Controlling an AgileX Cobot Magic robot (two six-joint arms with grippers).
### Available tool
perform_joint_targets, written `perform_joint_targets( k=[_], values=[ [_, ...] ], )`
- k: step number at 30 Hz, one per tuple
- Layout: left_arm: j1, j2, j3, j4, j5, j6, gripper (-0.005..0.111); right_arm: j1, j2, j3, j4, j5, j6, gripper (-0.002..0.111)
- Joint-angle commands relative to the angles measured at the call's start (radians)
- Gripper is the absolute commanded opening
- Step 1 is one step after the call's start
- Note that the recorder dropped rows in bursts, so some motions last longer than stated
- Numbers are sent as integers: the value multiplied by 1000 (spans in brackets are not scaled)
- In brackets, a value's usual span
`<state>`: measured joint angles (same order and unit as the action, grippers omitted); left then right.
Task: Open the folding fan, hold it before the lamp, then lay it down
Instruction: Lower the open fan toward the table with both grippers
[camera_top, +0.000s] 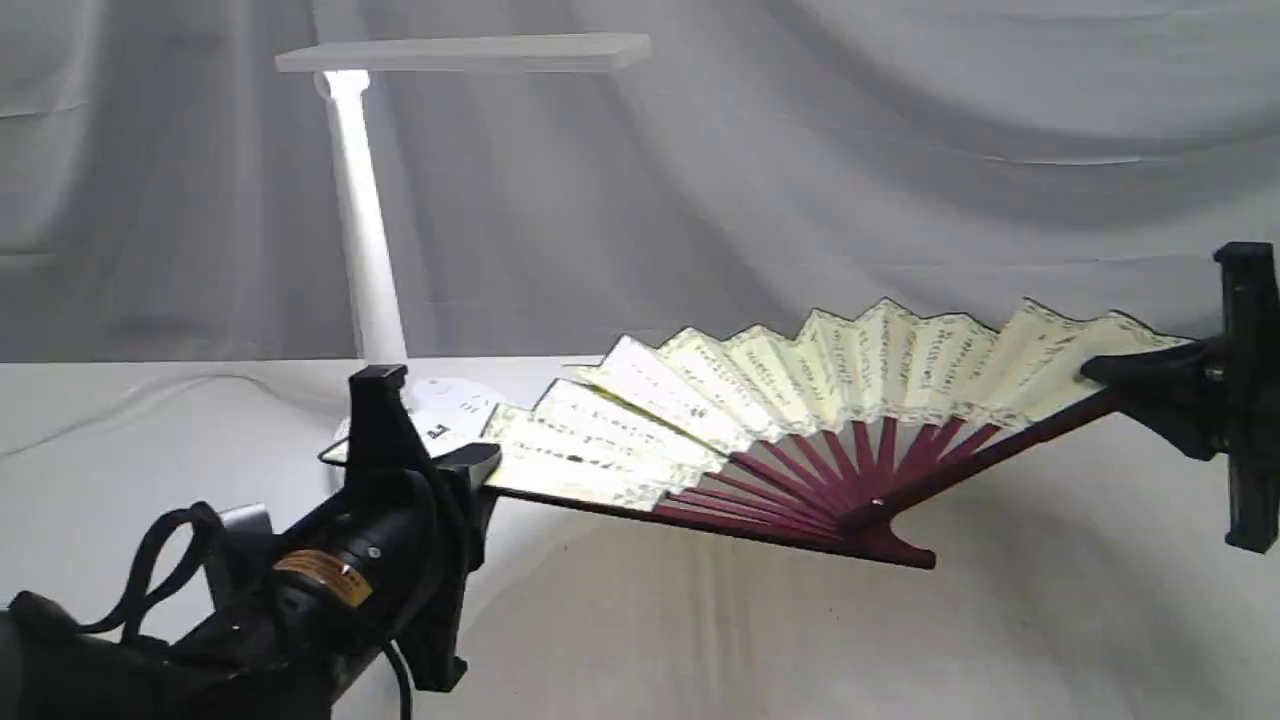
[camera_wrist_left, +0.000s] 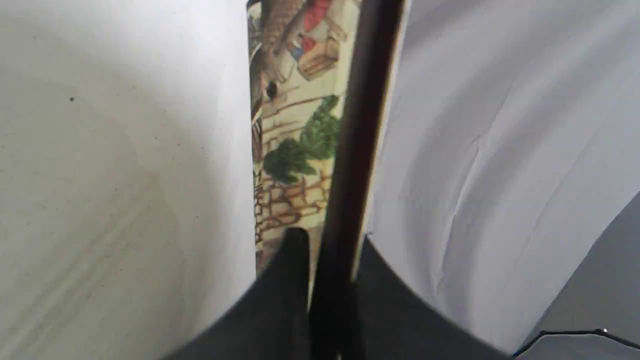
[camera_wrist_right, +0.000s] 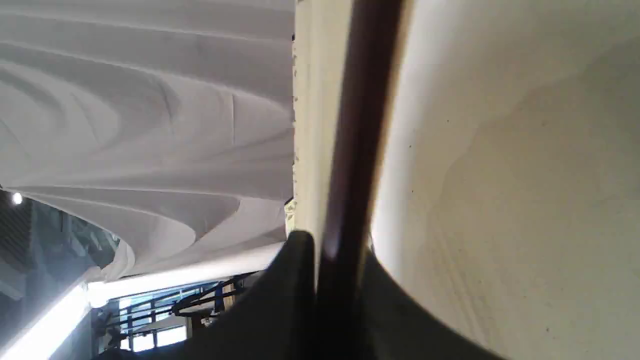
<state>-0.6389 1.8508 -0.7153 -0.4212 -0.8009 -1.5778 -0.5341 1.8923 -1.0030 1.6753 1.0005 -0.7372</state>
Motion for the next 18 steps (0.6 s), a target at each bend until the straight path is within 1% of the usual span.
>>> perform_joint_targets(
  k=[1, 3, 7, 10, 13, 18],
  values=[
    [-6, 6, -23, -17, -45, -44, 0, -39, 0, 7, -57, -30, -53, 0],
    [-6, 12, -23, -36, -67, -44, 0, -61, 0, 7, -66, -38, -53, 0],
    [-6, 43, -23, -62, -68, -44, 0, -95, 0, 7, -102, -60, -46, 0],
    [-23, 69, -23, -78, -109, -44, 0, -116, 0, 7, -133, -68, -39, 0],
    [-48, 92, -23, -140, -172, -44, 0, -138, 0, 8, -146, -68, -39, 0],
    [-63, 114, -30, -142, -175, -44, 0, -156, 0, 30, -152, -84, -39, 0]
  ],
)
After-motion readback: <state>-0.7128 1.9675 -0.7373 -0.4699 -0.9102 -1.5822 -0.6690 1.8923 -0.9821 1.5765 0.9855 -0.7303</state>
